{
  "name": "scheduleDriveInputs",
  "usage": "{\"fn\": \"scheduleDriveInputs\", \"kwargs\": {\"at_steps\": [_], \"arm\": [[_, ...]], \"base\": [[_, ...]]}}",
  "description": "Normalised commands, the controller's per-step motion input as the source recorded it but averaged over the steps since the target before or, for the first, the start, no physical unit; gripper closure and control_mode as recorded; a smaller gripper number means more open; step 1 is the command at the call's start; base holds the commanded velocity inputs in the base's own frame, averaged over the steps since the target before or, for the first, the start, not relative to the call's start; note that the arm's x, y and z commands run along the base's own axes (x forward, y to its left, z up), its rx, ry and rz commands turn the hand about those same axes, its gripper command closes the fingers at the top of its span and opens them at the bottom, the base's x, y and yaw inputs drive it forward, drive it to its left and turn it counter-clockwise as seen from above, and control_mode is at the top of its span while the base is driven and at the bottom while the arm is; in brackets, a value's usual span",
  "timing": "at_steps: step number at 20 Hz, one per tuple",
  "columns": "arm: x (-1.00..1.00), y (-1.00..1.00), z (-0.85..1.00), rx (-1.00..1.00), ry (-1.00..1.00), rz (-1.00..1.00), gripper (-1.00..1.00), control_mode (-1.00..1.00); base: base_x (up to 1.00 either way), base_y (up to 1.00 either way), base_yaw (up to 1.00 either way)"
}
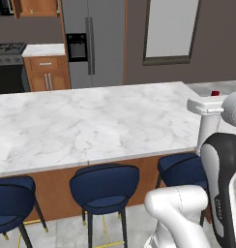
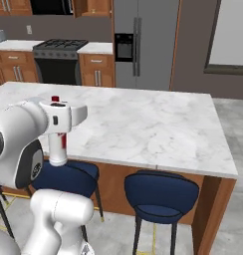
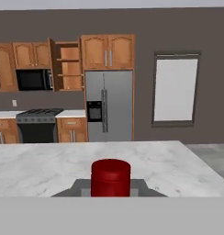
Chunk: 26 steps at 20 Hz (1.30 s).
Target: Get the candle and the liquor from the cabinet and move them to the dining counter.
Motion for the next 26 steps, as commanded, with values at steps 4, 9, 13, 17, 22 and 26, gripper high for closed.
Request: {"fn": "scheduleDriveInputs", "kwargs": {"at_steps": [4,9,13,17,22,26], "arm": [[0.00,0.00,0.00,0.00,0.00,0.00,1.00,1.00],[0.00,0.00,0.00,0.00,0.00,0.00,1.00,-1.00],[0.12,-0.08,-0.14,0.00,0.00,0.05,1.00,-1.00],[0.73,-0.19,-0.36,0.00,0.00,0.36,1.00,-1.00],[0.85,-0.02,-0.35,0.00,0.00,0.50,1.00,-1.00],[0.74,0.00,-0.31,0.00,0.00,0.52,1.00,-1.00]], "base": [[0.00,-0.04,0.00],[0.00,0.00,0.00],[0.00,0.00,0.00],[0.00,0.00,0.00],[0.00,0.00,0.00],[0.00,0.00,0.00]]}}
